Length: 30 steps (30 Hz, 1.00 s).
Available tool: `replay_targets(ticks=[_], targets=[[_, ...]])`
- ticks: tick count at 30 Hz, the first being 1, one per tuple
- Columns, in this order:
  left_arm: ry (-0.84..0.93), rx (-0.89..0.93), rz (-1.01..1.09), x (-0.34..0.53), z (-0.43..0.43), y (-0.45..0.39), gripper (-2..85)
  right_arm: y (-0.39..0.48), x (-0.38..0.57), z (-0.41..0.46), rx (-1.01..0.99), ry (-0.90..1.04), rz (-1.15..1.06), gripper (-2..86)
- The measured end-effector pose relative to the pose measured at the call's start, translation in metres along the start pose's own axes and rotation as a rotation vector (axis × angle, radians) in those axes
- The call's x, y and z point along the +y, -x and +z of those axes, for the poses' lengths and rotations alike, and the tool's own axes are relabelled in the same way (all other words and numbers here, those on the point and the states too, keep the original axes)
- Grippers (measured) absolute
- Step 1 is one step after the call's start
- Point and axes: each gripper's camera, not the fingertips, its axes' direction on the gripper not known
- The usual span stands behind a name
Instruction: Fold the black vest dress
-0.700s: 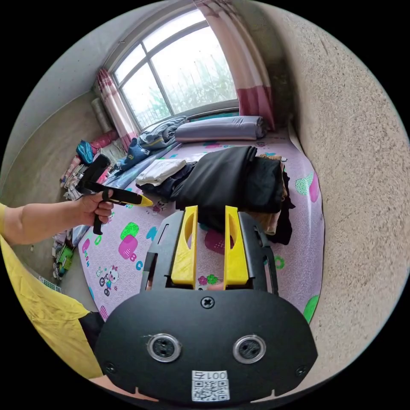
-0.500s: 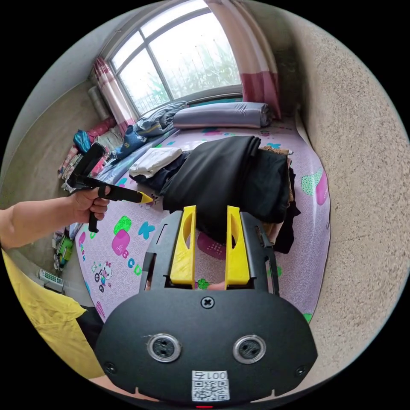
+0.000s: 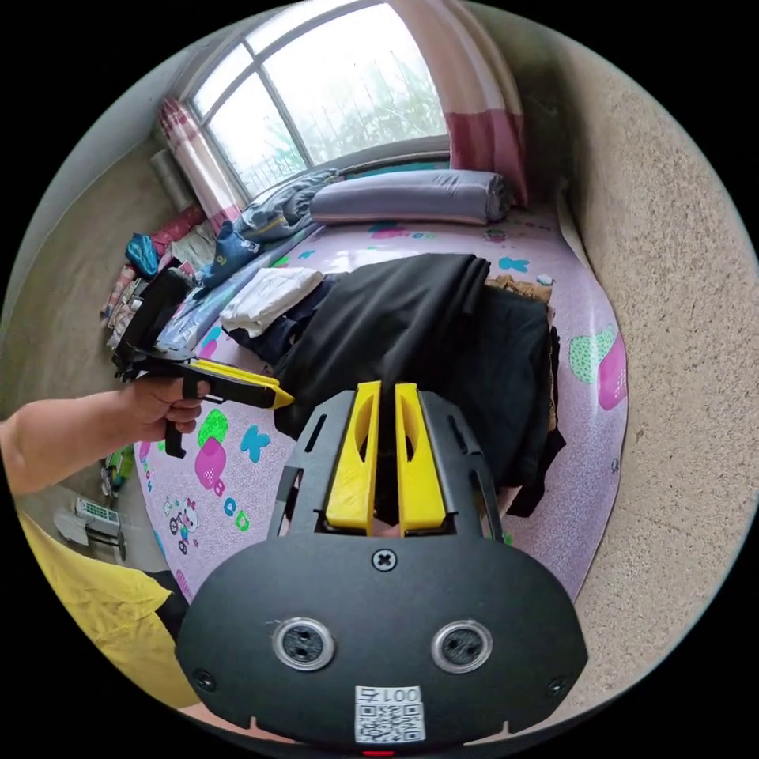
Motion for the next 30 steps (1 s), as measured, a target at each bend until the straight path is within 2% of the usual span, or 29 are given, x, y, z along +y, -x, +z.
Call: replay_targets(ticks=[5, 10, 15, 21, 24, 30], targets=[[-0.124, 0.029, 0.207, 0.046, -0.028, -0.003, -1.1, 0.041, 0.025, -0.042, -0.001, -0.155, -0.187, 2.3], [-0.161, 0.018, 0.358, 0.127, -0.044, -0.006, -1.1, 0.09, 0.079, -0.074, 0.028, -0.19, -0.334, 2.0], [-0.056, -0.034, 0.441, 0.222, -0.048, 0.0, -1.1, 0.135, 0.147, -0.082, -0.028, -0.021, -0.454, 1.9], [0.026, 0.006, 0.445, 0.32, -0.08, 0.011, -1.0, 0.16, 0.184, -0.104, -0.227, 0.02, -0.346, 1.7], [-0.028, 0.067, 0.463, 0.363, -0.122, 0.013, -1.0, 0.176, 0.184, -0.133, -0.298, -0.05, -0.362, 1.7], [-0.27, 0.239, 0.515, 0.438, -0.231, 0.028, -1.1, 0.18, 0.147, -0.192, -0.417, -0.265, -0.416, 1.4]])
